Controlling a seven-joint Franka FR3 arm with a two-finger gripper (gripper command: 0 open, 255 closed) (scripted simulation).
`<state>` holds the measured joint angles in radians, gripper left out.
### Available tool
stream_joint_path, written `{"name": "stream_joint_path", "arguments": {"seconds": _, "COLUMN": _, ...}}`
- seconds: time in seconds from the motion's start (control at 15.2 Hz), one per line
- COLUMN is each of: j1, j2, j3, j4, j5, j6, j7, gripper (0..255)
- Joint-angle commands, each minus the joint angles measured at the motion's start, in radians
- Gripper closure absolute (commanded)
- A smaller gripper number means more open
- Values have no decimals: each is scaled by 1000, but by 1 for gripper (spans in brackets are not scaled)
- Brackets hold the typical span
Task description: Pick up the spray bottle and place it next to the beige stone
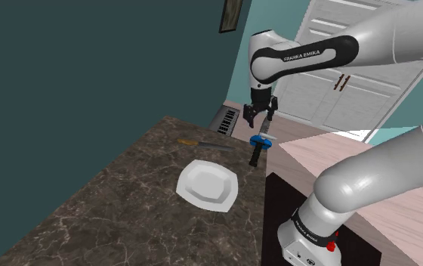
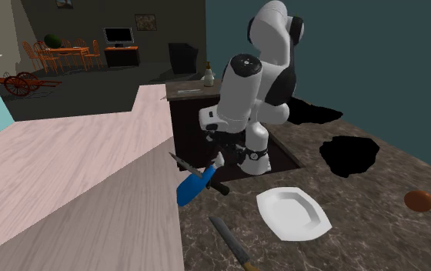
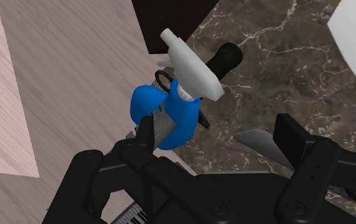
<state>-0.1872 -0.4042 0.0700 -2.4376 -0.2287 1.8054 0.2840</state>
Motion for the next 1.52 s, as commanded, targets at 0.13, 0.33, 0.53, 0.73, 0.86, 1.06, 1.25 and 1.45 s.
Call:
{"name": "stream_joint_path", "arguments": {"seconds": 0.13, "j1": -44, "j2": 118, "j3": -10, "j4": 1, "j5": -48, "j6": 36, "j7": 78, "gripper": 0}}
{"name": "stream_joint_path", "arguments": {"seconds": 0.33, "j1": -50, "j2": 123, "j3": -16, "j4": -35, "j5": -57, "j6": 77, "j7": 81, "gripper": 0}}
{"name": "stream_joint_path", "arguments": {"seconds": 0.53, "j1": -56, "j2": 130, "j3": -23, "j4": -69, "j5": -67, "j6": 118, "j7": 85, "gripper": 0}}
{"name": "stream_joint_path", "arguments": {"seconds": 0.73, "j1": -59, "j2": 134, "j3": -26, "j4": -86, "j5": -73, "j6": 140, "j7": 87, "gripper": 0}}
{"name": "stream_joint_path", "arguments": {"seconds": 0.86, "j1": -59, "j2": 134, "j3": -26, "j4": -86, "j5": -73, "j6": 140, "j7": 87, "gripper": 0}}
{"name": "stream_joint_path", "arguments": {"seconds": 1.06, "j1": -59, "j2": 134, "j3": -26, "j4": -86, "j5": -73, "j6": 140, "j7": 87, "gripper": 0}}
{"name": "stream_joint_path", "arguments": {"seconds": 1.25, "j1": -59, "j2": 134, "j3": -26, "j4": -86, "j5": -73, "j6": 140, "j7": 87, "gripper": 255}}
{"name": "stream_joint_path", "arguments": {"seconds": 1.45, "j1": -59, "j2": 134, "j3": -26, "j4": -86, "j5": -73, "j6": 140, "j7": 87, "gripper": 255}}
